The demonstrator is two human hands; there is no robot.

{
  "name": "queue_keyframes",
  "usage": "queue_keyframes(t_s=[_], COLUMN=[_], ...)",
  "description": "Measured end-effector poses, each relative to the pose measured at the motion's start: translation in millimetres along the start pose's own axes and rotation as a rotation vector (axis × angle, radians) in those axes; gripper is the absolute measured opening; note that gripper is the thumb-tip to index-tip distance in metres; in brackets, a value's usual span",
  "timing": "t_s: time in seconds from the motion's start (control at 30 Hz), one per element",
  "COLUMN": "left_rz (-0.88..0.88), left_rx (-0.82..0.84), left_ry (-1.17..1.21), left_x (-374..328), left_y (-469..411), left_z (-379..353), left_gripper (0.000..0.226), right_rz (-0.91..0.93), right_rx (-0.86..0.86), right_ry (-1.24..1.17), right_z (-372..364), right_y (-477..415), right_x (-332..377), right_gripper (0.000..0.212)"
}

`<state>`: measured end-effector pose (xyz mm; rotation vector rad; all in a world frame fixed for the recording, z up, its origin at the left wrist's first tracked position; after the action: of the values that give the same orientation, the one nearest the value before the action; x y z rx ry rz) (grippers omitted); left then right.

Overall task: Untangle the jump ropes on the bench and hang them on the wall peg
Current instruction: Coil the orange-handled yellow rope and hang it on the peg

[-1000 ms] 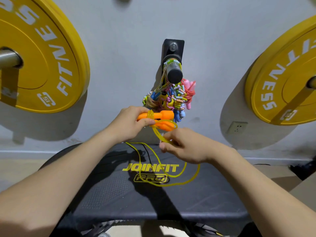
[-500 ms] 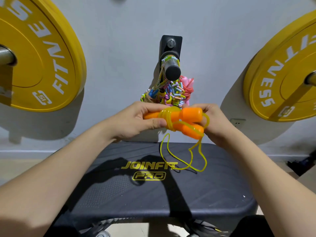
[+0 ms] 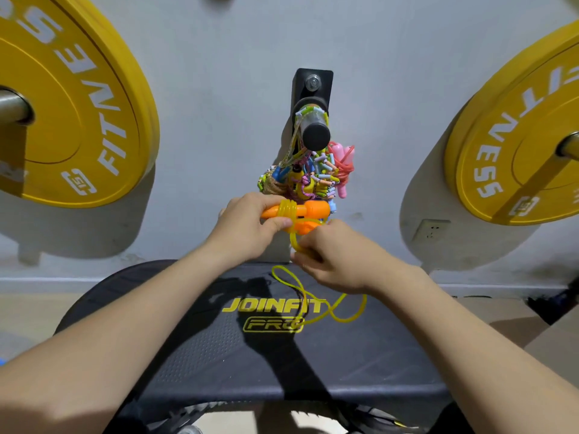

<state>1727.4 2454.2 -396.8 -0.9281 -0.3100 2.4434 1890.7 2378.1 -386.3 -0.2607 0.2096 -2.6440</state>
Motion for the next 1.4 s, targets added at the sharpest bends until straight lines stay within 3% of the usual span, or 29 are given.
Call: queue_keyframes(t_s=[0.07,0.17,0.27,0.37,0.47,0.57,0.67,0.73,0.8,0.9,1.07,1.17,1.27,1.4], left_rz=[-0.025,-0.081,-0.217,-0.195,-0.175,-0.101,0.069,0.189,0.204,0.135,-0.077,-0.180,-0.165,-0.143], left_rx=[0.156,0.385,0.536,0.577,0.403,0.172,-0.089,-0.219,-0.236,-0.145,0.132,0.312,0.388,0.497], left_ry=[-0.170,-0.302,-0.052,0.394,0.592,0.674,0.724,0.626,0.320,0.023,-0.048,-0.002,0.212,0.388], left_x=[-0.5,-1.3,-11.6,-20.2,-25.6,-25.1,-15.3,-4.3,3.9,0.0,-8.1,-4.3,-3.4,-5.2], left_y=[2.7,9.1,16.0,16.6,10.5,6.0,0.0,-1.9,-2.7,0.3,2.0,4.1,6.6,8.4], left_z=[-3.0,-9.8,-16.2,-12.5,-5.5,-0.1,5.9,10.7,14.7,16.4,9.4,3.3,1.5,1.1], left_gripper=[0.024,0.030,0.028,0.030,0.039,0.034,0.025,0.019,0.017,0.025,0.024,0.032,0.031,0.038], right_rz=[-0.023,-0.160,-0.220,-0.276,-0.253,-0.396,-0.499,-0.431,-0.226,0.041,-0.093,-0.152,-0.238,-0.357], right_rx=[-0.099,-0.333,-0.418,-0.487,-0.448,-0.190,0.113,0.186,0.100,-0.077,-0.358,-0.474,-0.532,-0.459], right_ry=[0.094,-0.039,-0.311,-0.651,-0.871,-0.968,-0.994,-0.909,-0.635,-0.137,0.106,0.023,-0.255,-0.650], right_z=[7.0,21.5,24.3,25.5,20.8,1.4,-18.7,-19.5,-10.2,-1.1,23.2,28.7,28.6,25.0], right_y=[1.4,5.9,11.1,17.1,17.1,11.2,9.3,6.9,1.0,-4.1,-4.2,-0.3,0.8,-1.7], right_x=[-7.0,-30.0,-48.4,-63.0,-72.4,-69.3,-55.5,-35.6,-12.5,11.8,-9.2,-23.0,-36.4,-48.1], right_gripper=[0.045,0.031,0.027,0.025,0.013,0.020,0.047,0.047,0.043,0.043,0.033,0.035,0.033,0.037])
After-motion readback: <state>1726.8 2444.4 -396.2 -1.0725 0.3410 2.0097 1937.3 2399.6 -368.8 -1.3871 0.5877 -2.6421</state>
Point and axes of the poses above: each hand's wrist, its own y-axis away from the middle knuckle, its own z-axis out of the back of the hand, x = y × z, the point moved 4 cm from there along -y, towards the middle knuckle, and after that the axes turned 2 degrees about -x, right-handed, at the moved point
